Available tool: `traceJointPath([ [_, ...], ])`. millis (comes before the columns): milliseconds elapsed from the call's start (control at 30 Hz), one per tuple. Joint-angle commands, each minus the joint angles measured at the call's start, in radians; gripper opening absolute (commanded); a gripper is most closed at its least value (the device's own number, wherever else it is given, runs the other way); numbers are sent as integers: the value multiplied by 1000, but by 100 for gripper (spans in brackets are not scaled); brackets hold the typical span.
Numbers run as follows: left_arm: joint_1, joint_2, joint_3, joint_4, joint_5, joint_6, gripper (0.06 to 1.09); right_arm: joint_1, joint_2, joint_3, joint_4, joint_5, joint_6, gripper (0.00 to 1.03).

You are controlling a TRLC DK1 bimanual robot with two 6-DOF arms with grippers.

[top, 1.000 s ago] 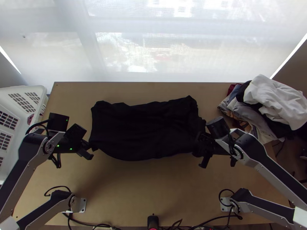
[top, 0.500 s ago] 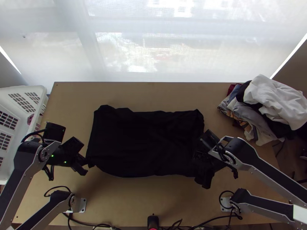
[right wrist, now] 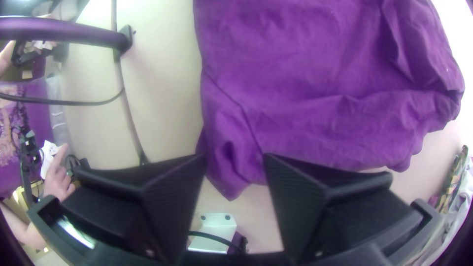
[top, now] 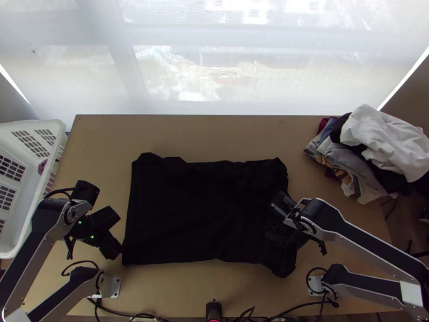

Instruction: Fold the t-shirt

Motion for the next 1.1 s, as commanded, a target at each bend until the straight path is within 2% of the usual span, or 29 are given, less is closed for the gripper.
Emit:
traceJointPath([
  [0,65,20,16,59,-6,17,97,-34,7,64,38,-3,-9,99],
  [233,198,101,133,220,45,-4,100,-198,38,205,130,-1,-13,99],
  [467,175,362,286,479,72,-193,100,-304,135,248,322,3,-12,99],
  [567,123,477,383,547,76,-277,100,-335,176,271,431,49,-15,99],
  [733,38,595,492,596,74,-346,100,-338,245,268,595,178,-53,99],
  [1067,26,689,544,650,72,-392,100,-215,336,223,689,195,-38,95],
])
